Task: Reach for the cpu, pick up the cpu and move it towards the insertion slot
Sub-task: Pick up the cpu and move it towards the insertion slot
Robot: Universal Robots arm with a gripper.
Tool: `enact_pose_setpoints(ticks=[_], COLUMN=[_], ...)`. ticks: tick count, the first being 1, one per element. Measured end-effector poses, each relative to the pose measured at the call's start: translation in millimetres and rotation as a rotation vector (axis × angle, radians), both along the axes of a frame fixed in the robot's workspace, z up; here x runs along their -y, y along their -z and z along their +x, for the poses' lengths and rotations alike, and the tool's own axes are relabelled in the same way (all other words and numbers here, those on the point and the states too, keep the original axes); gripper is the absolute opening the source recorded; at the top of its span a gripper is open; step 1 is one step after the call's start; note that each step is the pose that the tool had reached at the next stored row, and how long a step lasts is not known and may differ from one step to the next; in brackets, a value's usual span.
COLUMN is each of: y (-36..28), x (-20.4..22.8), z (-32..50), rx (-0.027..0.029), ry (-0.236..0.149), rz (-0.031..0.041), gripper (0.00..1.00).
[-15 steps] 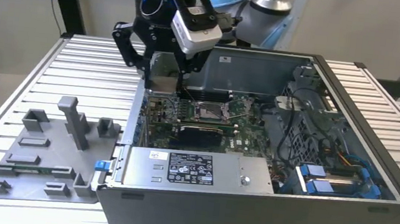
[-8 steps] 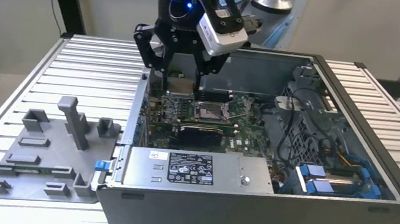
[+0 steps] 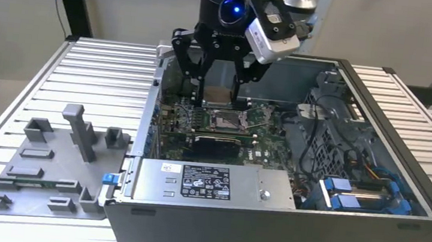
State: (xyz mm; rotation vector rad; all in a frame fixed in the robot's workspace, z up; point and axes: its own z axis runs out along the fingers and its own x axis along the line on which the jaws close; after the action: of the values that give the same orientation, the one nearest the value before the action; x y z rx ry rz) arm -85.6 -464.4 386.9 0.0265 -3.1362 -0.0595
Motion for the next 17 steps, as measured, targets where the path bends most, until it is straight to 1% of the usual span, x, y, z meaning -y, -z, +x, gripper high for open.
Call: enact_pose_setpoints(ticks=[7, 11, 17], y=[0.3, 0.7, 0.7], x=[0.0, 0.0, 0.0], z=[29.4, 41.6, 55.1], rx=[-0.0001, -0.0001, -0.0001], ry=[0.000, 0.000, 0.000], rz=[0.0000, 0.0000, 0.0001], gripper=[0.00, 0.00, 0.00])
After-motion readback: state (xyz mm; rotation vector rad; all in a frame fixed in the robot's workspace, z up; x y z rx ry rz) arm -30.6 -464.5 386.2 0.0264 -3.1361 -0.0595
